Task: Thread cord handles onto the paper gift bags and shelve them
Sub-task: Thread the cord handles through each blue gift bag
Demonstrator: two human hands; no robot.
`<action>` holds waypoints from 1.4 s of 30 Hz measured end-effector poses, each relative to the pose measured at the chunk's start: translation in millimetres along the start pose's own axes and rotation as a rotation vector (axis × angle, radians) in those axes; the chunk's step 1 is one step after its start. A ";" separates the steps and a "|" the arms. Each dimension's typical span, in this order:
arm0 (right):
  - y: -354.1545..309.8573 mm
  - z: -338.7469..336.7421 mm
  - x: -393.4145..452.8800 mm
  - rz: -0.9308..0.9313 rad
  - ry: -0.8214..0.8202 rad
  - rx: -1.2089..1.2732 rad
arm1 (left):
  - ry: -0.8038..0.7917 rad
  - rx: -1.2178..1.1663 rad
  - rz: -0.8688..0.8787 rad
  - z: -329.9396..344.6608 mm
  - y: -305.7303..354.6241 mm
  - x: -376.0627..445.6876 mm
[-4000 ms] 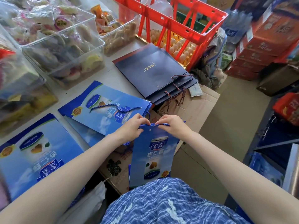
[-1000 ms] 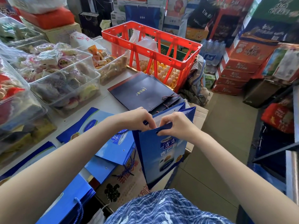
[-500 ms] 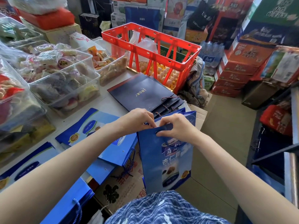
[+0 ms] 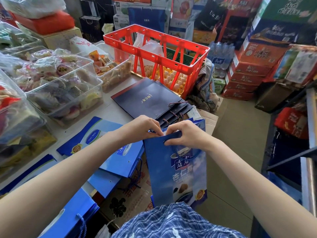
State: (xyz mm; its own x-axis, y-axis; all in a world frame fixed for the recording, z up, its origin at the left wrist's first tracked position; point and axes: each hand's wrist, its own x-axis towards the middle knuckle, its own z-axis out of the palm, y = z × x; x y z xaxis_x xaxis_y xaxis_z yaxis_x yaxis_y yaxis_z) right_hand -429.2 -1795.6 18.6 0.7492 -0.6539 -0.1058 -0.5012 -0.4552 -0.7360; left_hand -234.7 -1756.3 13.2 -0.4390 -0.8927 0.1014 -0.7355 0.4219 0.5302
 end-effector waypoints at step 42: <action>33.9 -30.8 -27.5 0.374 -0.304 -0.023 | 0.101 0.178 -0.307 10.2 11.3 7.6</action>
State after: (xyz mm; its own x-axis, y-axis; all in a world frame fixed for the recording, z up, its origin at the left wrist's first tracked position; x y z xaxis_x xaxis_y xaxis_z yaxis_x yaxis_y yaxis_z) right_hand -480.2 -1811.7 17.1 0.6067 -0.5704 -0.5536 -0.7673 -0.2381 -0.5955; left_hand -251.6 -1756.7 11.4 -0.1372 -0.9894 0.0478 -0.9074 0.1449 0.3946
